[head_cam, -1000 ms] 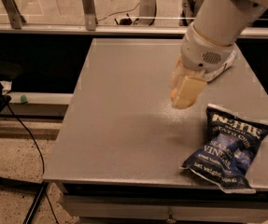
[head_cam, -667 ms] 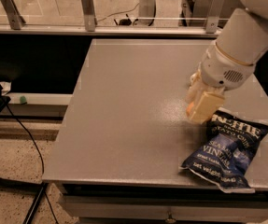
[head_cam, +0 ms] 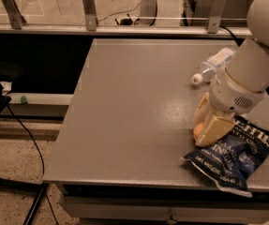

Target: Move orange near blue chip bag

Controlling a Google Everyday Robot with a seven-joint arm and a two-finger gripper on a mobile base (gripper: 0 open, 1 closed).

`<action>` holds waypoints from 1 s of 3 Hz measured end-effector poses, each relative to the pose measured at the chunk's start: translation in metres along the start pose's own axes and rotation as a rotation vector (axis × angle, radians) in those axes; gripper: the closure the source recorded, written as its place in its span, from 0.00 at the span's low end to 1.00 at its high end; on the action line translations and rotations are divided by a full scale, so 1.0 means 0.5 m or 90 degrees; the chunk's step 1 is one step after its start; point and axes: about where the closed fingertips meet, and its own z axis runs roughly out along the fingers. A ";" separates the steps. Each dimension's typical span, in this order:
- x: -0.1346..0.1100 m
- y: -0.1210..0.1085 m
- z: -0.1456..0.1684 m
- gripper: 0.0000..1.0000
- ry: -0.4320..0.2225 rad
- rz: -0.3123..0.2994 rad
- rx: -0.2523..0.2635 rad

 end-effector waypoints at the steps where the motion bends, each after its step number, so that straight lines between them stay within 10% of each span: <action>1: -0.001 0.002 0.005 0.30 0.000 -0.004 0.000; 2: -0.003 0.002 0.005 0.01 0.000 -0.005 0.002; 3: -0.006 0.000 -0.002 0.00 -0.005 -0.006 0.005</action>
Offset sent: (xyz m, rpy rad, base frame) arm -0.0016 0.0006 -0.0024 -0.0003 0.0007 0.0056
